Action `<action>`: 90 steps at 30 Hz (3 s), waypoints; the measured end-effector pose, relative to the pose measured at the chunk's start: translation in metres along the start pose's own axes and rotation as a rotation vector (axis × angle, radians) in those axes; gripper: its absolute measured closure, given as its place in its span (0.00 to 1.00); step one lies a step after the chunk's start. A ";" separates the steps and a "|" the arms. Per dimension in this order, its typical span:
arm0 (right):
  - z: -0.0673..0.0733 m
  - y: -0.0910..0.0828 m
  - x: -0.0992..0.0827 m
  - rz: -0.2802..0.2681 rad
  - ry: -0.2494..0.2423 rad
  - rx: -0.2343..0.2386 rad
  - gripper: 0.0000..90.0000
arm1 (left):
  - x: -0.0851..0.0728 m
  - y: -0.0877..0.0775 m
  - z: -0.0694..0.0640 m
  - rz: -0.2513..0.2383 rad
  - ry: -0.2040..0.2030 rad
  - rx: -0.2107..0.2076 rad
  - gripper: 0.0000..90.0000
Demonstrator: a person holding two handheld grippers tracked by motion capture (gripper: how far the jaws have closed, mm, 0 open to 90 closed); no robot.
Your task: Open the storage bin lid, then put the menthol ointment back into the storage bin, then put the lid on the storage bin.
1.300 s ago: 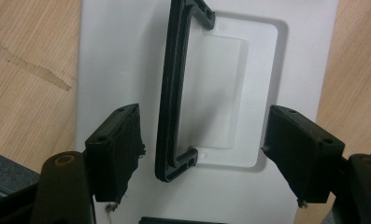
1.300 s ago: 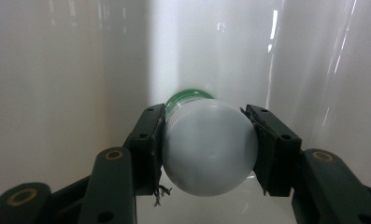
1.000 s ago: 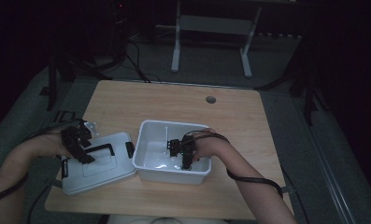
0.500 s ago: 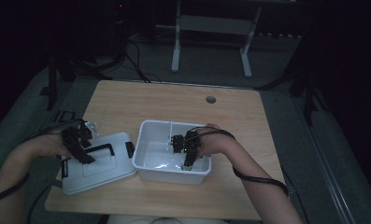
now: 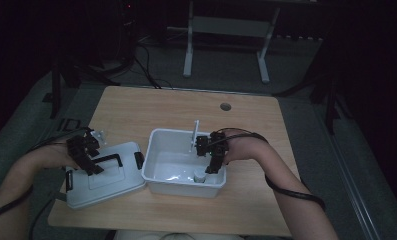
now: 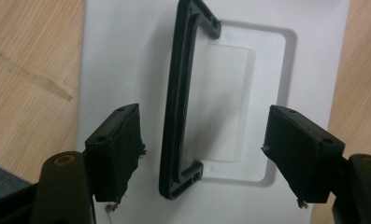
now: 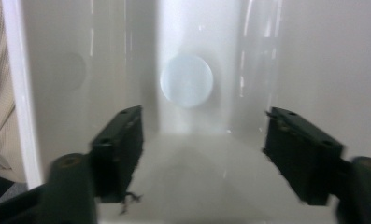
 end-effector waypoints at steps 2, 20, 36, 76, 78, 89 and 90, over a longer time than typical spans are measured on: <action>-0.001 -0.008 -0.004 -0.023 0.023 0.013 0.19 | 0.000 0.001 0.000 0.000 0.002 -0.003 0.31; 0.005 -0.056 -0.090 -0.012 0.131 -0.096 0.17 | -0.006 0.007 0.000 -0.023 0.041 0.006 0.34; 0.014 -0.026 -0.154 0.048 0.231 -0.063 0.17 | 0.004 0.018 0.007 -0.002 0.082 0.012 0.54; 0.025 0.001 -0.187 -0.010 0.321 -0.044 0.17 | 0.027 -0.108 -0.019 -0.045 0.161 0.061 0.93; 0.025 0.001 -0.186 -0.012 0.321 -0.040 0.17 | 0.033 -0.115 -0.021 -0.062 0.168 0.066 0.93; 0.024 0.001 -0.183 -0.008 0.312 -0.045 0.17 | 0.077 -0.124 -0.032 -0.092 0.239 0.052 0.93; 0.024 0.001 -0.184 -0.007 0.313 -0.045 0.17 | 0.083 -0.123 -0.034 -0.089 0.254 0.050 0.93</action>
Point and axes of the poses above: each handheld gripper's, and its own axes: y roughly forward along the jaws, x roughly out of its top, z roughly to its left, the point moved 2 cm from there along y, roughly forward along the jaws, and after that the axes turned 10 degrees about -z, right-handed, at the moved point
